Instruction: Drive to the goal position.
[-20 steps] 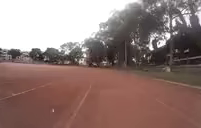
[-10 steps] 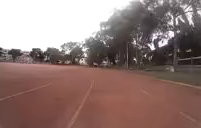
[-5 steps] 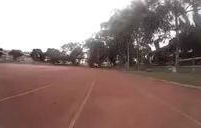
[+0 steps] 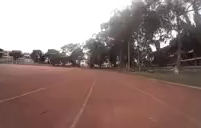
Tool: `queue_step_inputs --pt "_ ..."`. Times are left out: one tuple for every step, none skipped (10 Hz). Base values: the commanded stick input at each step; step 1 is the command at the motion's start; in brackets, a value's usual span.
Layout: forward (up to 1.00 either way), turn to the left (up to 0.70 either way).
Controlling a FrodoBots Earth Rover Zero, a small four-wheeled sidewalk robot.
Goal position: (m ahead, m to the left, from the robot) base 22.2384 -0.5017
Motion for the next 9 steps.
queue_step_inputs --pt "0.5 0.0" --pt "0.5 0.0" --pt "0.5 0.0" --pt "0.5 0.0" --pt "0.5 0.0" --pt "0.5 0.0" --pt "0.5 0.0" --pt "0.5 0.0" --pt "0.5 0.0"
